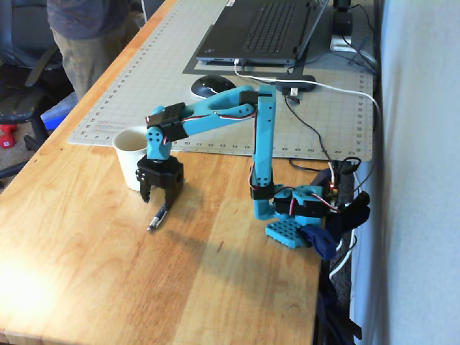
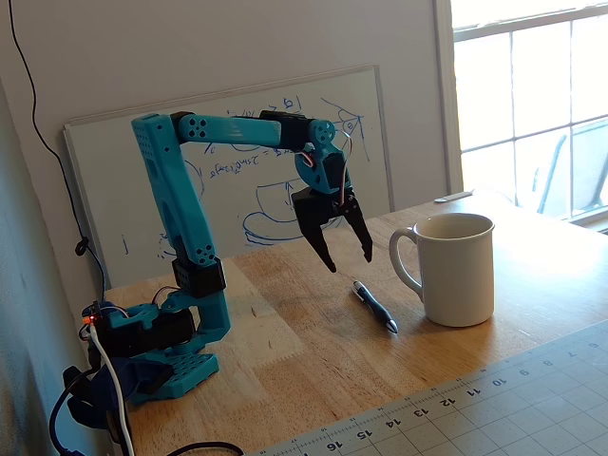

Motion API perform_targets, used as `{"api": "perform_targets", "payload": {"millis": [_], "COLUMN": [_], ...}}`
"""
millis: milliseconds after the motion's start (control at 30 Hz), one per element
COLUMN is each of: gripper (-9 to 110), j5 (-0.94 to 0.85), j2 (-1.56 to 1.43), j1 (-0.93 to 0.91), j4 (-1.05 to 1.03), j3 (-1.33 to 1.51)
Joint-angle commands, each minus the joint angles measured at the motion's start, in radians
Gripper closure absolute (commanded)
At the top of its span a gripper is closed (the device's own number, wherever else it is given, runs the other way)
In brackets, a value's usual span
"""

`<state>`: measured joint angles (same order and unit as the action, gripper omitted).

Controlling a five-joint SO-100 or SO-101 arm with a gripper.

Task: Grasp a pen and put it in a mug.

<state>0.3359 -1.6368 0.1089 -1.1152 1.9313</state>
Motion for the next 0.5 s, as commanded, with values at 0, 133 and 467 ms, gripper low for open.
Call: {"api": "perform_targets", "payload": {"millis": [0,133,467], "gripper": [80,80,80], "j5": [0.040,0.038,-0.029], "j2": [0.044,0.110,0.149], "j1": [0.006,-0.025,-0.031], "j4": [0.018,0.012,0.003], "j3": [-0.186,-0.281,-0.233]}}
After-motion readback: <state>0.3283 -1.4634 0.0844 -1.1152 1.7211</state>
